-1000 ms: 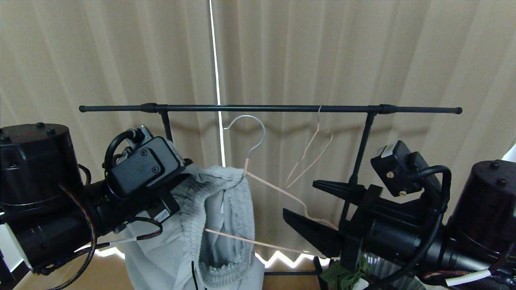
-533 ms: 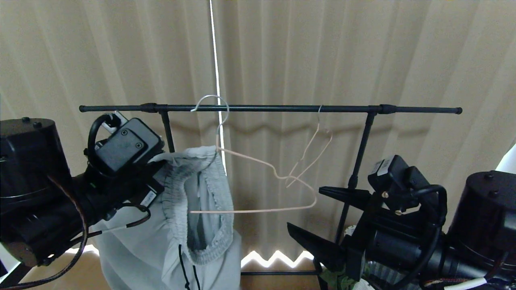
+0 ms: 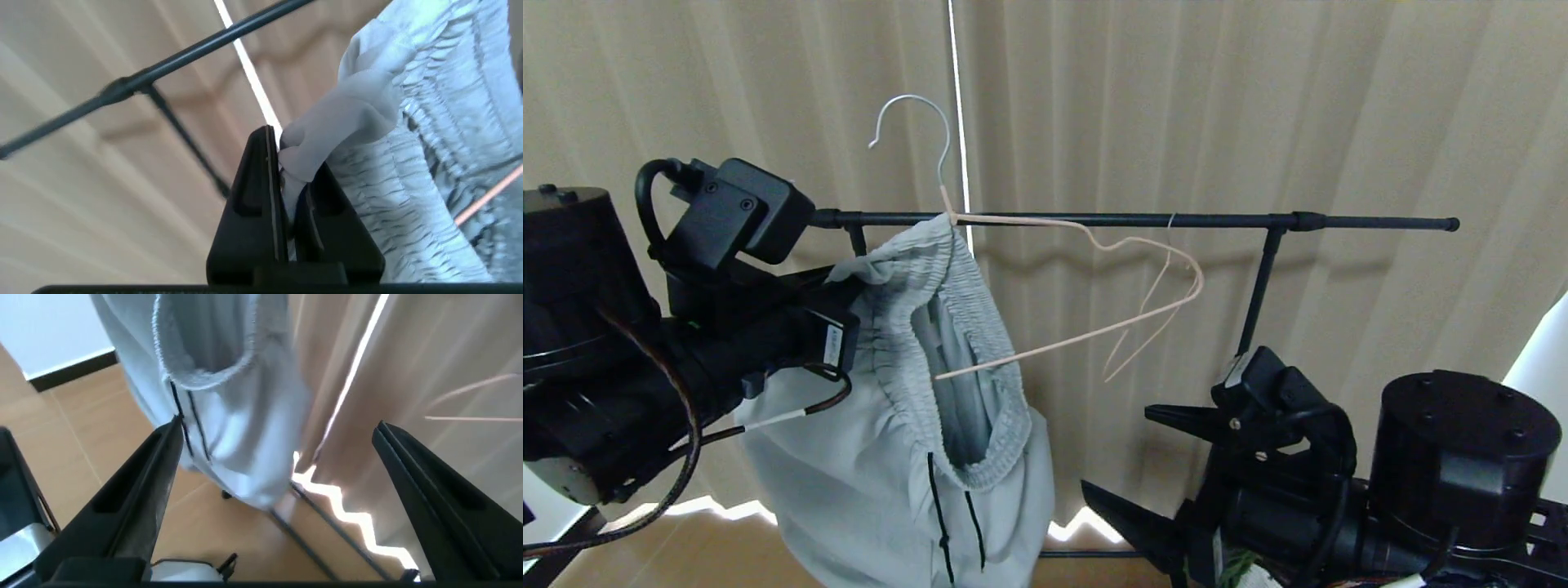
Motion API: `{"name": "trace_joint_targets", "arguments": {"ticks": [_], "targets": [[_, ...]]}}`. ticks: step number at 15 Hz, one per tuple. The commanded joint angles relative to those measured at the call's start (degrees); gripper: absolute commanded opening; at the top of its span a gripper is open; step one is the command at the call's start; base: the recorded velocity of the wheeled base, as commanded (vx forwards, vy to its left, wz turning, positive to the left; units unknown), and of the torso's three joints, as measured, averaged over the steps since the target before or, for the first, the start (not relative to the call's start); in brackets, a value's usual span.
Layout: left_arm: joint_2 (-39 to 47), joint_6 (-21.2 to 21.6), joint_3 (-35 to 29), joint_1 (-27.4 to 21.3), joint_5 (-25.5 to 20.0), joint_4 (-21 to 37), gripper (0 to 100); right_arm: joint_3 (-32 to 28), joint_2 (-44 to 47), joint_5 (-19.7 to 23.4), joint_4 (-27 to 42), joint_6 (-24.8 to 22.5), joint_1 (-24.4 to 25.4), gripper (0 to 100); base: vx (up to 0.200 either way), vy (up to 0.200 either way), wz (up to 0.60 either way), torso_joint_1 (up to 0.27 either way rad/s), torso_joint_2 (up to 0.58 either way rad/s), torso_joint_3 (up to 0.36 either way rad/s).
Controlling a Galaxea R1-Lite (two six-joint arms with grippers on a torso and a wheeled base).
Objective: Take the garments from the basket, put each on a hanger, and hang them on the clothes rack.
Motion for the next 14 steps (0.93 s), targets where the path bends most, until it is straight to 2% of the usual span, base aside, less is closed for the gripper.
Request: {"name": "trace_joint_targets", "arguments": {"ticks": [1, 5, 7, 13, 14], "targets": [[-0.2, -2.3, -1.0, -2.9, 0.0, 0.0, 0, -1.1, 3.9, -0.1, -2.1, 0.0, 1.0, 100, 0.0, 0.0, 0.0, 0.0, 0.0, 0.0], [-0.3, -2.8, -1.2, -4.0, -0.1, 0.0, 0, -3.9, 7.8, -0.4, -4.2, 0.5, 1.0, 100, 0.0, 0.0, 0.0, 0.0, 0.0, 0.0], [-0.4, -3.0, -0.9, -4.1, -0.2, 0.0, 0, -5.6, 9.2, -2.4, -4.2, 1.7, 1.0, 100, 0.0, 0.0, 0.0, 0.0, 0.0, 0.0], [-3.2, -4.0, -0.4, -8.1, -0.1, 0.1, 0, -6.6, 10.5, -2.6, -4.2, 1.9, 1.0, 100, 0.0, 0.0, 0.0, 0.0, 0.0, 0.0], [-3.2, -4.0, -0.3, -8.1, -0.1, 0.0, 0, -6.4, 10.5, -2.7, -4.2, 1.9, 0.9, 0, 0.0, 0.0, 0.0, 0.0, 0.0, 0.0]]}}
